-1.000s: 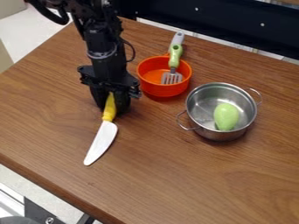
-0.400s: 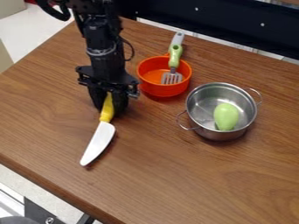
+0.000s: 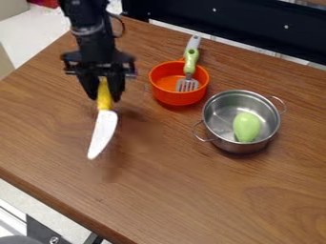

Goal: Put the yellow knife next to the orange pot

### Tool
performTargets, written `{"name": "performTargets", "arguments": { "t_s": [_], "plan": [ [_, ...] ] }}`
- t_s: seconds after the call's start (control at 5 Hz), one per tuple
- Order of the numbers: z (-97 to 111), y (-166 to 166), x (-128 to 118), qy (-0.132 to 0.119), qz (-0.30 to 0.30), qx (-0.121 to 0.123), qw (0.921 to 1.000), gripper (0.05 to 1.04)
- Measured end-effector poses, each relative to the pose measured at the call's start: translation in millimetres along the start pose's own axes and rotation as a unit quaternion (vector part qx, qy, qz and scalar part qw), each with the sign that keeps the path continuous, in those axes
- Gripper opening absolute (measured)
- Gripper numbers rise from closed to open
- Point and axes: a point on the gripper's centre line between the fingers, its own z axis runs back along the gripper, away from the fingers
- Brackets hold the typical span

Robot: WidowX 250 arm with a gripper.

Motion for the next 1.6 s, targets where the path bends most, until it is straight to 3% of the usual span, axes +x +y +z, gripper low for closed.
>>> {"name": "performTargets", "arguments": {
  "t_s": [0.2,0.4,0.6,0.8,1.2,1.6],
  "plan": [
    [5.9,8.8,2.6,-0.012,0.066,0.007,0.9977,0.485],
    [15.7,20.8,10.0,-0.020,0.177,0.034,0.9835,0.485],
    [12.7,28.1,15.4,-0.053,0.262,0.039,0.9628,0.485],
    [9.9,39.8,21.0,-0.035,0.364,0.055,0.9291,0.485],
    [9.0,62.7,27.1,-0.054,0.527,0.023,0.8476,0.485],
    [0.6,71.9,20.9,-0.081,0.595,0.011,0.7999,0.485]
  ]
}}
